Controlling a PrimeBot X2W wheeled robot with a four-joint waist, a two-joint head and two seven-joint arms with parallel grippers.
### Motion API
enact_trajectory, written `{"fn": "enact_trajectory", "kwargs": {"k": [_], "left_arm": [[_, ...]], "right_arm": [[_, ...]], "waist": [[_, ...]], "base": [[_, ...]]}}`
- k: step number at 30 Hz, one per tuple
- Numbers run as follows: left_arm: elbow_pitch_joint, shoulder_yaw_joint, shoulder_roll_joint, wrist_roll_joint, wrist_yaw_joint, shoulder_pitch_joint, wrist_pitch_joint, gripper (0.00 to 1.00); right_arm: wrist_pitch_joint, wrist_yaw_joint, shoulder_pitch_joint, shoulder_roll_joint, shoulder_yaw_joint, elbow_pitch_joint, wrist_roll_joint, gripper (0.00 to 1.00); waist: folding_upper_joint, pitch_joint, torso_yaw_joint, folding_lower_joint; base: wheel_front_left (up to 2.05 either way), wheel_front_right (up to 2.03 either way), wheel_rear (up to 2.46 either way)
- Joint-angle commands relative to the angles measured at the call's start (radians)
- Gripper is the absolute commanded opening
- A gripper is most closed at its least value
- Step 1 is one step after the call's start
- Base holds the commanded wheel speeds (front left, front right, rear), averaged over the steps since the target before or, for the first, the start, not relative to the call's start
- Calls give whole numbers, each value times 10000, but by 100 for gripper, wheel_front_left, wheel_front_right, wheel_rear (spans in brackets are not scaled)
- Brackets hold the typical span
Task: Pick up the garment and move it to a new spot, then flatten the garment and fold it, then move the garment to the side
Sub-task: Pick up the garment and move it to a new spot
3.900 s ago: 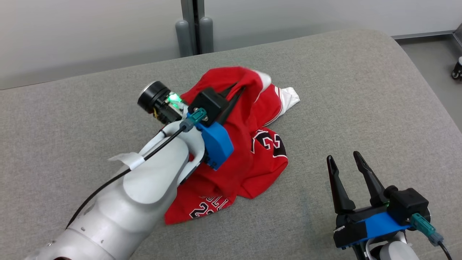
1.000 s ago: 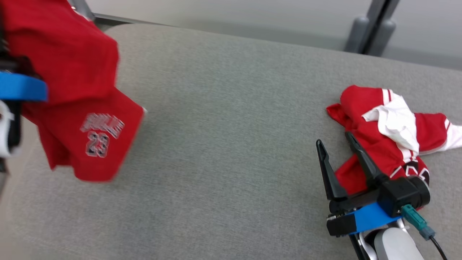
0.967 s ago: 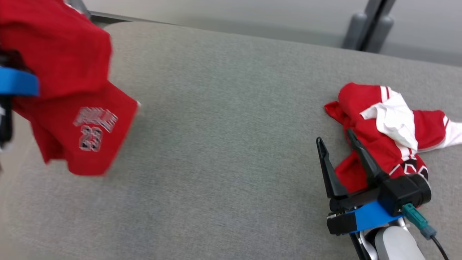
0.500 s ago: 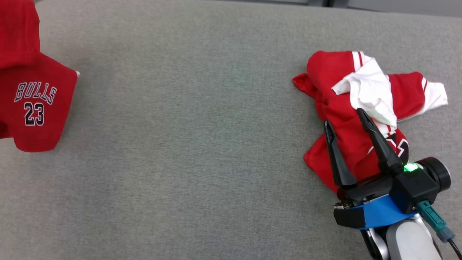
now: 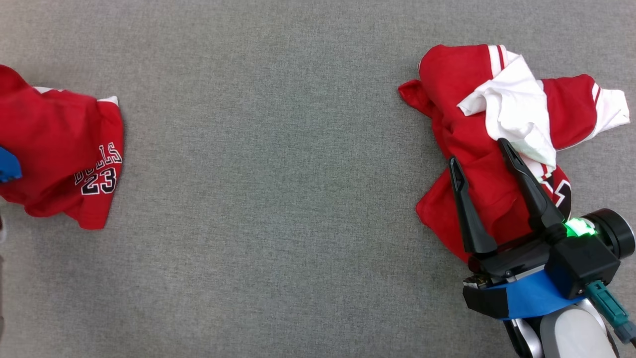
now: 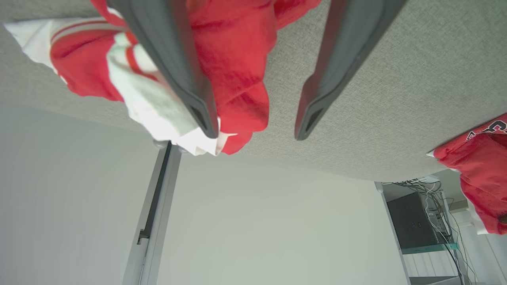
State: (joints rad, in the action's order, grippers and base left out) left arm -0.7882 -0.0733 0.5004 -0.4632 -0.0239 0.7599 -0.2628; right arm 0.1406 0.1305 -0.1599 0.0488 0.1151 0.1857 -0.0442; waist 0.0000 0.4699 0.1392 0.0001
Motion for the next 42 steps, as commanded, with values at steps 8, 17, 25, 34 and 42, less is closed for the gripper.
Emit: {"fn": "enact_trajectory", "kwargs": {"k": [8, 17, 25, 34, 42], "left_arm": [[-1135, 356, -582, 429, -304, 56, -29, 100], [991, 1675, -606, 1671, -208, 23, -29, 100], [2721, 2243, -1255, 2590, -668, -423, -28, 100], [4316, 1783, -2510, 3292, -871, -1732, -27, 100], [5108, 1516, -3236, 3582, -912, -3504, -28, 100]], "right_arm": [[-85, 5, 53, 29, 122, 164, -50, 100], [111, 5, -42, 30, 214, -98, 223, 100], [658, 5, 105, 27, -170, -801, 713, 100], [1068, 5, 352, 23, -567, -1670, 1208, 100], [1212, 5, 608, 22, -652, -2279, 1431, 100]], "waist": [[0, 5, 58, -1], [0, -499, -182, -1], [0, -1436, -987, -1], [0, -2291, -1992, -1], [0, -2853, -2444, -1]], "base": [[0, 0, 0], [0, 0, 0], [0, 0, 0], [0, 0, 0], [0, 0, 0]]}}
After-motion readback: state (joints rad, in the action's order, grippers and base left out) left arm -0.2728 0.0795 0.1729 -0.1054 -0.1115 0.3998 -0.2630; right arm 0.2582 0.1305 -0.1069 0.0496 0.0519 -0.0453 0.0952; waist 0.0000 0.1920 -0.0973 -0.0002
